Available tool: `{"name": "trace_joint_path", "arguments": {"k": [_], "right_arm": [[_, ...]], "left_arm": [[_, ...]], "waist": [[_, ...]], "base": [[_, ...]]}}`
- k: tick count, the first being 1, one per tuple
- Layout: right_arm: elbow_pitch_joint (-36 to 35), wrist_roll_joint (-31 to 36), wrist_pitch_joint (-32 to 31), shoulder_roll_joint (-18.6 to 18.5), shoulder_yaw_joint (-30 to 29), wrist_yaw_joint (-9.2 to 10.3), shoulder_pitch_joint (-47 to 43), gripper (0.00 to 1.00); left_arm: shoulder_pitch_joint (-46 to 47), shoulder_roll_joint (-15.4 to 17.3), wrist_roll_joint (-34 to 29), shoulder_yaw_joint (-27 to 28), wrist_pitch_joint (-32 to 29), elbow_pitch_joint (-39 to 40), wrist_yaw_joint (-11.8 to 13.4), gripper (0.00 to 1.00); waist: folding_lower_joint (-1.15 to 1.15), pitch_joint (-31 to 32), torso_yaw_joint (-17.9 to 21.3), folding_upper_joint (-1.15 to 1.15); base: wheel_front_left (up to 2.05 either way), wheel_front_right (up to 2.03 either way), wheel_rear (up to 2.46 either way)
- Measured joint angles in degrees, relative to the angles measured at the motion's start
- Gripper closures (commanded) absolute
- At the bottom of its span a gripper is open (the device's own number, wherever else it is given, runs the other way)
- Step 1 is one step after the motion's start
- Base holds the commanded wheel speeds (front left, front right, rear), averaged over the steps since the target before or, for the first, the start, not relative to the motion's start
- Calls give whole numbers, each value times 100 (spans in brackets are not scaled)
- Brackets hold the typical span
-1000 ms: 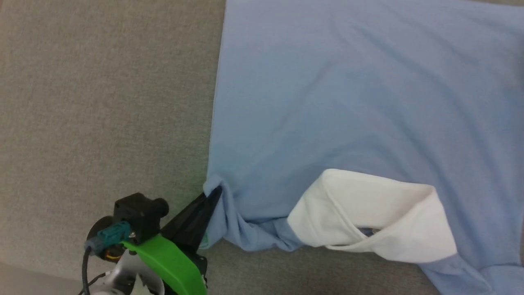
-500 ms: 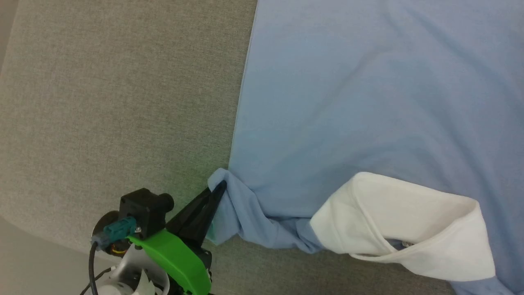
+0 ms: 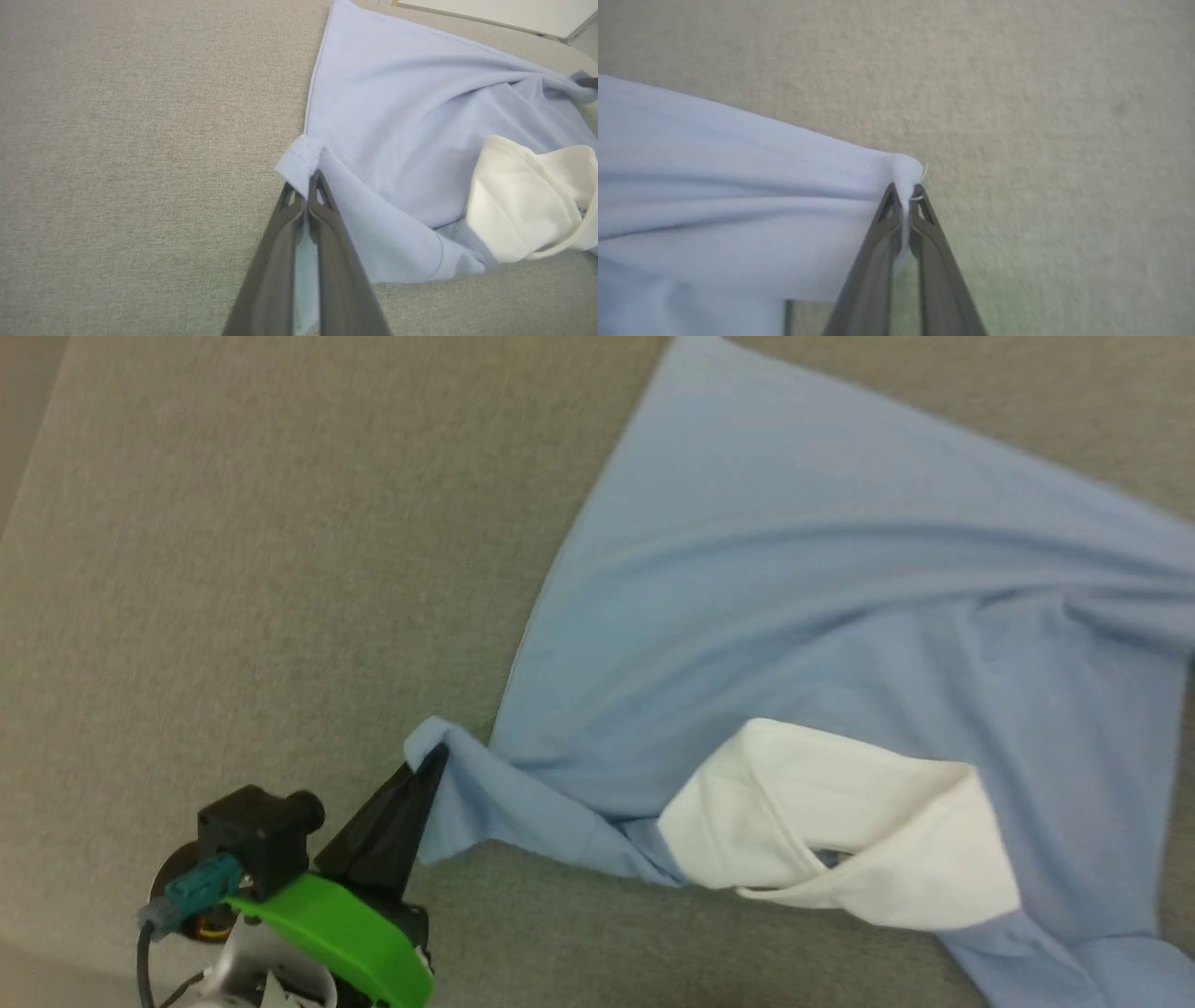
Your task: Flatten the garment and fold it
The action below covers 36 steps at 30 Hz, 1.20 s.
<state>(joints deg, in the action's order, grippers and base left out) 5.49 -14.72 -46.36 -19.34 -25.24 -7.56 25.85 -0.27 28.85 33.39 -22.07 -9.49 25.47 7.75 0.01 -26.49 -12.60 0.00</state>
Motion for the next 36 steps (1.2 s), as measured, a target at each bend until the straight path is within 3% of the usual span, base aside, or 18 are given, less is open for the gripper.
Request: {"name": "trace_joint_path", "arguments": {"k": [4,10,13,17,18,19,20,25,26,27,31,36], "right_arm": [[-601,-199,-41,421,-527,0,-1216,100],[-1290,-375,-58,1479,-1203,-2,-3321,100],[-1146,-651,127,1628,-1360,-2,-4125,100],[-409,-1120,646,1649,-1074,-1,-4690,100],[-322,-1183,778,1659,-988,-1,-4692,91],[-283,-1232,962,1664,-909,-1,-4647,54],[-324,-1236,1155,1663,-839,0,-4568,0],[-1189,-1126,1557,1496,-313,0,-3734,0],[-1669,-1115,1502,1014,136,0,-3017,0],[-1772,-1087,1445,843,311,0,-2738,0],[-1724,-951,1049,372,1039,-1,-1725,0],[-894,-648,590,153,1651,-1,-635,0]], "left_arm": [[-240,14,13,76,113,-90,75,100],[-491,-4,56,71,263,-233,118,100],[-575,-21,91,62,283,-267,144,100],[-622,-36,98,65,326,-266,191,100],[-624,-40,98,67,326,-265,196,100],[-626,-41,98,67,326,-259,197,100],[-626,-38,98,68,326,-256,198,100],[-605,-48,89,62,326,-209,238,100],[-535,-92,85,16,327,-186,238,100],[-489,-118,68,-14,327,-182,236,100],[-267,-233,35,-138,328,-178,186,100],[16,-369,0,-276,336,-201,126,100]], "waist": [[0,380,249,0],[-1,870,670,0],[-1,1054,849,0],[-1,1233,1063,0],[-1,1266,1101,0],[-1,1305,1143,0],[-1,1343,1178,0],[-1,1447,1250,0],[-1,1418,1210,0],[-1,1397,1184,0],[-1,1268,1035,0],[-1,1021,780,0]], "base": [[0,0,0],[0,0,0],[0,0,0],[0,0,0],[0,0,0],[0,0,0],[0,0,0],[0,0,0],[0,0,0],[0,0,0],[0,0,0],[0,0,0]]}}
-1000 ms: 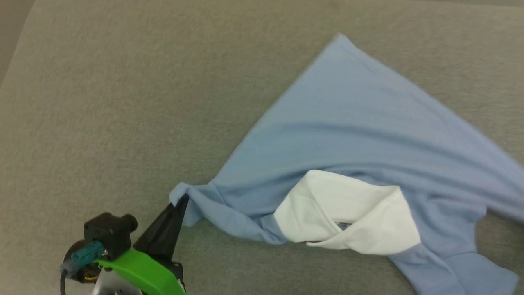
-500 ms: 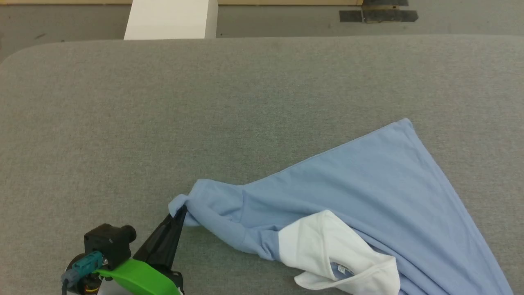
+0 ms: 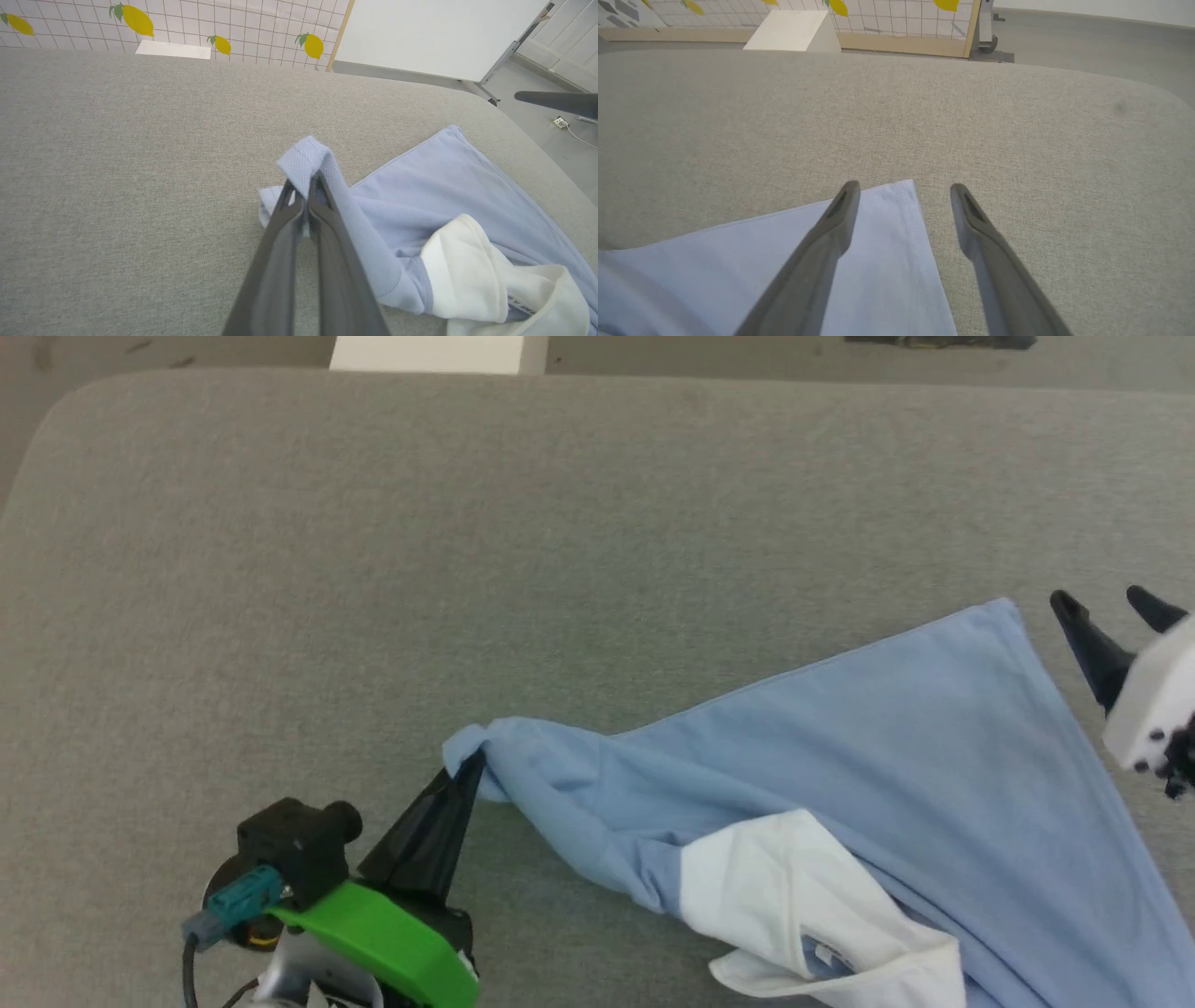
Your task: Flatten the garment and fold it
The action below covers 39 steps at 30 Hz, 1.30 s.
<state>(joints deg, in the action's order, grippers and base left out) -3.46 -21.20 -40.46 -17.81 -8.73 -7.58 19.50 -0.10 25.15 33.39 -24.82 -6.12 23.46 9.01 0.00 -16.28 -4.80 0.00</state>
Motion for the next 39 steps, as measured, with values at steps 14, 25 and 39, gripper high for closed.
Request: {"name": "trace_joint_path", "arguments": {"k": [14,25,39], "right_arm": [[1666,369,-469,-401,271,0,725,0],[1759,192,-695,-452,331,0,1005,100],[1740,102,380,-260,622,0,1968,100]], "left_arm": [[322,-193,-9,-159,77,-154,-90,100],[587,-132,38,-5,-18,-479,-110,100],[3365,52,-16,203,-467,-2498,-861,100]], "waist": [[0,-668,-666,0],[0,-663,-686,0],[0,181,-172,0]], "base": [[0,0,0],[0,0,0],[0,0,0]]}}
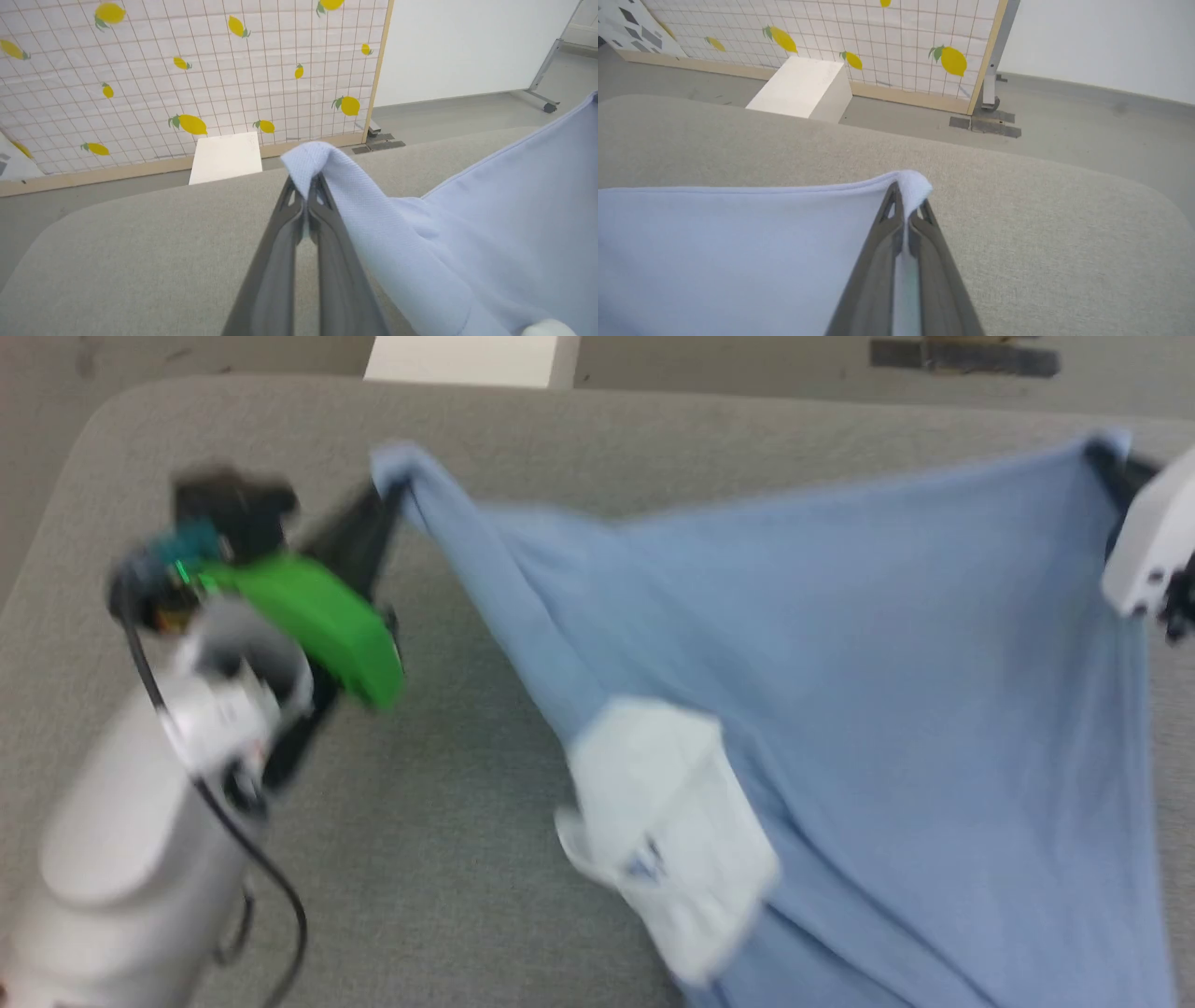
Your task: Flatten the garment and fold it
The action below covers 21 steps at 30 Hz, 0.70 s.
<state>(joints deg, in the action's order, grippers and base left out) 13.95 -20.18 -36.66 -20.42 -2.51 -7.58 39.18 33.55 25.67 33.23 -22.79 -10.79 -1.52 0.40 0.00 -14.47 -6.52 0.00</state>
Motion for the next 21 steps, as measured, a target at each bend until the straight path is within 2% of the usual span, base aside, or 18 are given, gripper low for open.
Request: {"name": "trace_joint_path", "arguments": {"k": [10,21], "right_arm": [[389,259,504,261,426,0,1607,100],[1087,503,903,497,681,0,2881,100]], "left_arm": [[2368,163,-353,143,-272,-1123,-288,100],[3897,191,-644,137,-381,-1773,-344,100]], "waist": [[0,497,427,0],[0,842,717,0]], "base": [[0,0,0],[0,0,0]]}}
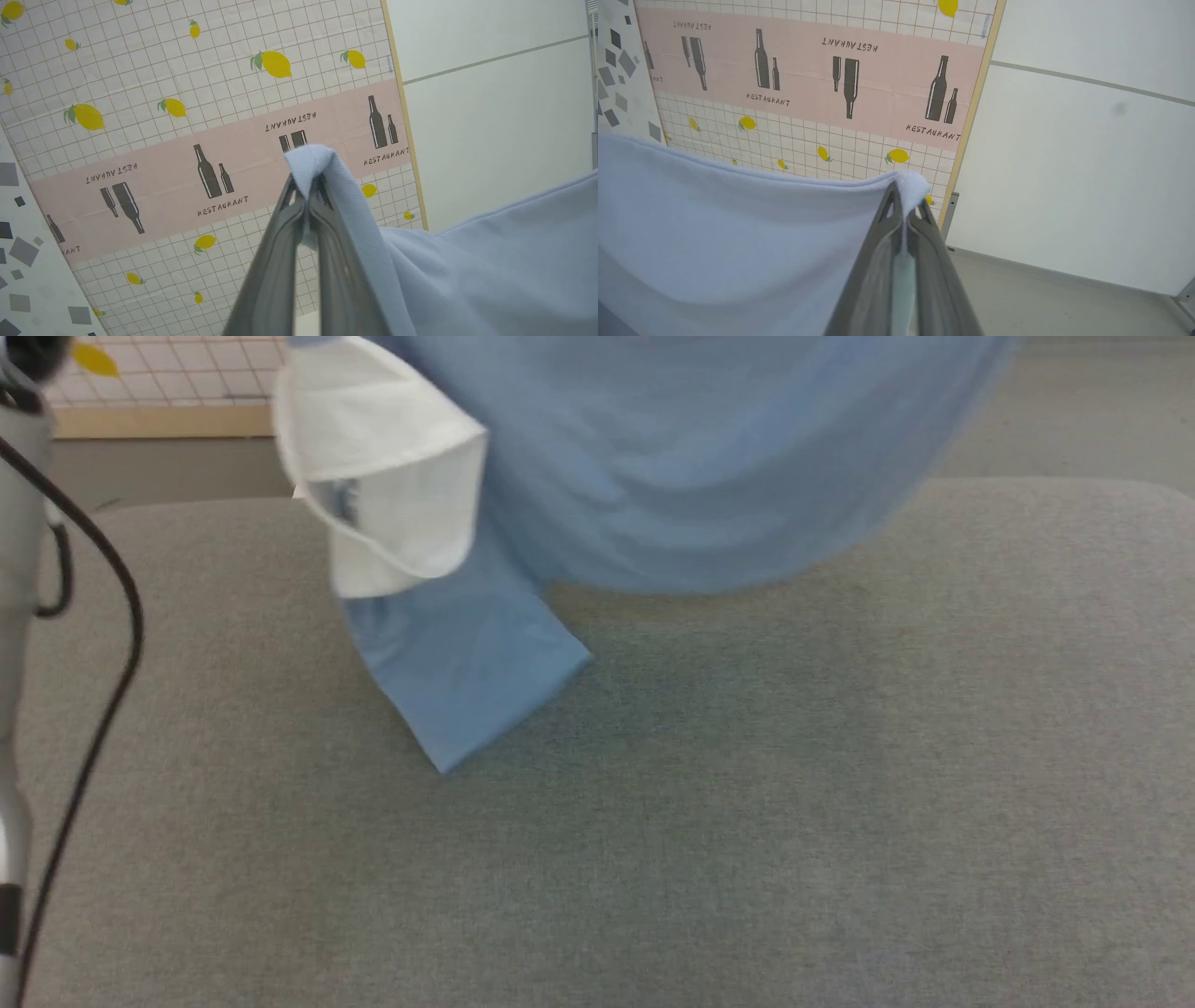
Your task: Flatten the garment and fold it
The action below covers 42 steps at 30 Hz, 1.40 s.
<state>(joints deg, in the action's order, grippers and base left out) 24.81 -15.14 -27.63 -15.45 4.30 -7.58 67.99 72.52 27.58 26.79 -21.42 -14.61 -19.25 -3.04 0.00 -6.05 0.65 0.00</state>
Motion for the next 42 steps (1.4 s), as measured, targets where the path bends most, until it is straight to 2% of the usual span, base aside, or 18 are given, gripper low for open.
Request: {"name": "trace_joint_path", "arguments": {"k": [10,16,22,29,35,42], "right_arm": [[196,-5,-112,16,271,0,683,100],[318,19,-261,144,272,0,1178,100],[545,182,-10,304,245,0,1711,100],[921,481,514,383,221,1,2308,100],[1046,634,934,282,366,1,2780,100],[1339,536,1352,-46,686,0,2742,100]], "left_arm": [[716,63,45,-7,-504,-107,-88,100],[1238,66,-81,-40,-500,-131,19,100],[1963,16,-472,-82,124,-360,157,100],[2688,-85,-725,-104,843,-853,185,100],[3160,-146,-765,-154,1330,-991,24,100],[2921,-78,-666,-278,2006,-1060,-250,100]], "waist": [[0,-104,171,0],[0,-483,269,0],[0,-1069,372,0],[0,-1706,458,0],[0,-2182,461,0],[1,-2671,412,0]], "base": [[0,0,0],[0,0,0],[0,0,0],[0,0,0],[0,0,0],[0,0,0]]}}
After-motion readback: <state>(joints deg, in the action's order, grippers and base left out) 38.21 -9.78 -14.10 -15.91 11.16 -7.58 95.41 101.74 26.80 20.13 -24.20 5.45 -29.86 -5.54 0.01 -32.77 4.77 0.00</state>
